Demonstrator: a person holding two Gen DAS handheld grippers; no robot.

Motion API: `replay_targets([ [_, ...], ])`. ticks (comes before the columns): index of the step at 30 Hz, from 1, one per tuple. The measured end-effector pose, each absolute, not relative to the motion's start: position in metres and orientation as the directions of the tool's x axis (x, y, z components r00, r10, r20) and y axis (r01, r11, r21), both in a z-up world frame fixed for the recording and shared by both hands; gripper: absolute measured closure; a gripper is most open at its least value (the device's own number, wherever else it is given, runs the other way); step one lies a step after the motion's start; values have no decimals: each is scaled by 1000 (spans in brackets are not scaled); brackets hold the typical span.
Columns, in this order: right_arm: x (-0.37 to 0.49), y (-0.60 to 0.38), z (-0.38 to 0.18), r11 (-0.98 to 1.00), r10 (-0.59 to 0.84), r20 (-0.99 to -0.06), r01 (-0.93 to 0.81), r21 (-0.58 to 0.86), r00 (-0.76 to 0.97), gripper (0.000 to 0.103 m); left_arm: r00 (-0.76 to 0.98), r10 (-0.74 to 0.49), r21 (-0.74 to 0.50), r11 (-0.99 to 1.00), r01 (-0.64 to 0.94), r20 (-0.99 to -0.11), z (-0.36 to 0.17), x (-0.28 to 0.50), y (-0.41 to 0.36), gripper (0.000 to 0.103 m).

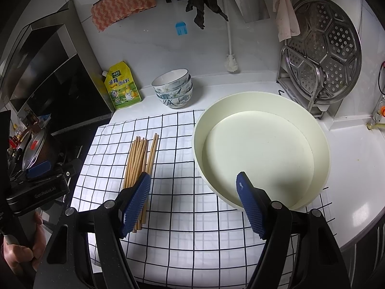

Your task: Organize utensils

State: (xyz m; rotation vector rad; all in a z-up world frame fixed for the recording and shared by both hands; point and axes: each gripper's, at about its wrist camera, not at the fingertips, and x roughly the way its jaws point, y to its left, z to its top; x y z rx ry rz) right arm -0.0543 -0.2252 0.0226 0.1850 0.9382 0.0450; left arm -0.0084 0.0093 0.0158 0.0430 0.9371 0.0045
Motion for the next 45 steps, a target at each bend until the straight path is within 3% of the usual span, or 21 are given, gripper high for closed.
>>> replay_targets([
  [45, -57, -227, 21, 983, 113, -791, 47, 175, 601, 32, 590, 20, 35, 999, 14, -807, 14, -12, 11, 6],
])
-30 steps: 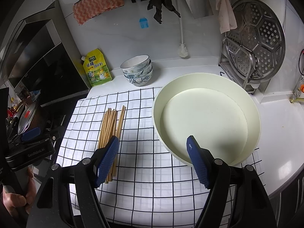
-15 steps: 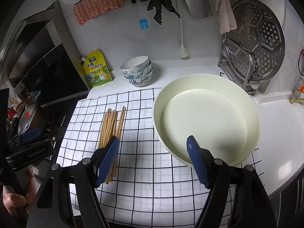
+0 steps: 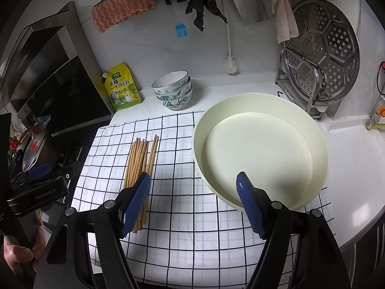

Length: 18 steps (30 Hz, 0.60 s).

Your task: Organize utensils

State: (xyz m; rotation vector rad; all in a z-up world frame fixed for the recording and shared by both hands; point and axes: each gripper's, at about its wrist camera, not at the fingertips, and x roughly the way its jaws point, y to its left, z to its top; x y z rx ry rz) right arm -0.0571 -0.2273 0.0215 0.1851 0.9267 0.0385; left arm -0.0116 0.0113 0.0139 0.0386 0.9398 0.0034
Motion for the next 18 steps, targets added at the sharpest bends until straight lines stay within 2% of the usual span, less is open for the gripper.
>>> replay_targets([
  [12, -55, -218, 15, 983, 125, -794, 33, 179, 595, 32, 581, 28, 35, 999, 0, -814, 9, -12, 23, 6],
  [18, -47, -197, -1, 985, 144, -810, 0, 175, 568, 32, 560, 80, 65, 997, -46, -825, -8, -8, 49, 6],
])
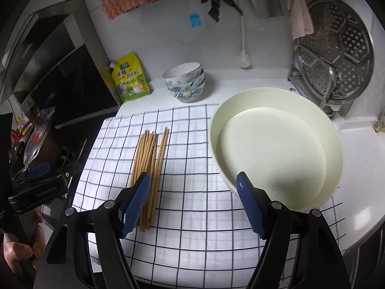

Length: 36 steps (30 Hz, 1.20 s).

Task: Organize utensils
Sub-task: 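Move both grippers down toward the bundle of wooden chopsticks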

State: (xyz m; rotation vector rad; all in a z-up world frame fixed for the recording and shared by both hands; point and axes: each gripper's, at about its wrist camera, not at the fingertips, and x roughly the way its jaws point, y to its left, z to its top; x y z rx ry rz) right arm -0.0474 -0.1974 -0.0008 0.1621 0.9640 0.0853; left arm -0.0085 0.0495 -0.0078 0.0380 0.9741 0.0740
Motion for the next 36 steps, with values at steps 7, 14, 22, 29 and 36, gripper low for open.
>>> replay_targets([
  [7, -33, -165, -35, 984, 171, -843, -42, 174, 510, 32, 500, 99, 66, 994, -85, -860, -46, 8, 85, 6],
  [14, -13, -140, -85, 985, 167, -879, -33, 170, 447, 32, 485, 42, 38, 999, -17, -873, -89, 29, 91, 6],
  [22, 9, -131, -131, 987, 138, -904, 22, 160, 405, 32, 465, -12, 12, 999, 48, -885, -119, 53, 85, 6],
  [29, 30, -132, -152, 993, 85, -915, 42, 110, 394, 32, 445, -58, -29, 997, 73, -894, -133, 65, 81, 6],
  [36, 34, -128, -157, 996, 69, -923, 31, 87, 378, 32, 438, -66, -29, 996, 90, -896, -137, 67, 77, 6],
])
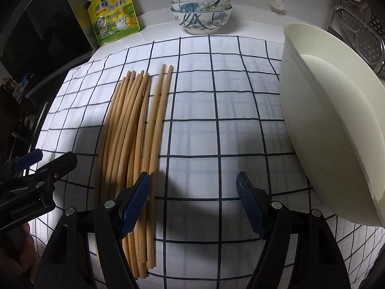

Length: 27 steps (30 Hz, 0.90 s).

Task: Organize utensils
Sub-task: 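Move both grippers down toward the bundle of wooden chopsticks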

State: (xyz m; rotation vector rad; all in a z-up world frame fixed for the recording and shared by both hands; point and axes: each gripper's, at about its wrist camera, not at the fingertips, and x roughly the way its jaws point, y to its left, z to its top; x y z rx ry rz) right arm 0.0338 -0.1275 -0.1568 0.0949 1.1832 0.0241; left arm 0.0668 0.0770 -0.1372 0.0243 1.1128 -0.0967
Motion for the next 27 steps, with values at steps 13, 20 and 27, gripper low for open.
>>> replay_targets([
  [13, 27, -130, -155, 999, 15, -923, 40, 33, 386, 32, 425, -98, -54, 992, 114, -900, -142, 62, 66, 6],
  [20, 25, -137, -157, 998, -3, -925, 64, 24, 380, 32, 415, -93, -46, 992, 121, -905, -147, 59, 60, 6],
  [27, 23, -133, -155, 998, 4, -921, 53, 27, 391, 32, 411, -72, -26, 993, 116, -909, -153, 60, 56, 6],
])
